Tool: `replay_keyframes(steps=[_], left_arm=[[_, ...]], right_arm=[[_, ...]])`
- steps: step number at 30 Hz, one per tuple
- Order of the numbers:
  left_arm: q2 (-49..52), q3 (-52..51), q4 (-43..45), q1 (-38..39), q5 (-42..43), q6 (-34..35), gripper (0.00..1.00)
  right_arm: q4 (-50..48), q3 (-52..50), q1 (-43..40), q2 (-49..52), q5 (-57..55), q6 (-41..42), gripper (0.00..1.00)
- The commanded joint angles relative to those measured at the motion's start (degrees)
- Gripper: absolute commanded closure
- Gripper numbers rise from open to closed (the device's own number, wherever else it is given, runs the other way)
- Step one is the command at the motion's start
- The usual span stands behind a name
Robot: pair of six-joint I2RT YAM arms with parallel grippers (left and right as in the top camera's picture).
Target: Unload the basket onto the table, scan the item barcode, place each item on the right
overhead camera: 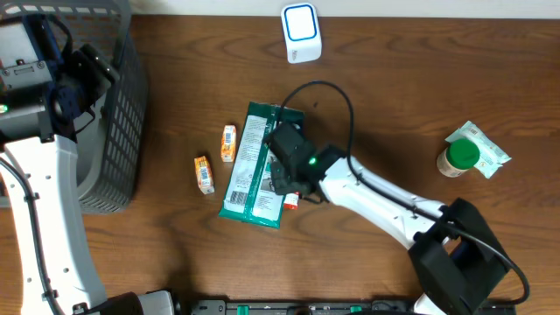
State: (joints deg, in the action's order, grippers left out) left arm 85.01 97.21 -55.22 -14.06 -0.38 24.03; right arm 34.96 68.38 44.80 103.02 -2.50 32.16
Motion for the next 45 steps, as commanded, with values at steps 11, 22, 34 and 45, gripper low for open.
replay_keyframes(steps=[11, 22, 34, 45], left_arm=[[0.3, 0.5, 0.0, -0.2, -0.5, -0.1, 0.16], [0.3, 0.5, 0.0, -0.2, -0.5, -0.1, 0.16], [0.3, 0.5, 0.0, -0.2, -0.5, -0.2, 0.16], [0.3, 0.5, 0.0, -0.2, -0.5, -0.2, 0.16]], right_arm=[[-15.3, -11.1, 2.9, -0.7, -6.3, 4.0, 0.99], [-12.0, -11.1, 2.6, -0.7, -6.7, 4.0, 0.99], [-3.7, -11.0, -1.8, -0.8, -15.1, -7.5, 0.99], [1.7, -7.1, -7.1, -3.7, -13.5, -17.7, 0.80]])
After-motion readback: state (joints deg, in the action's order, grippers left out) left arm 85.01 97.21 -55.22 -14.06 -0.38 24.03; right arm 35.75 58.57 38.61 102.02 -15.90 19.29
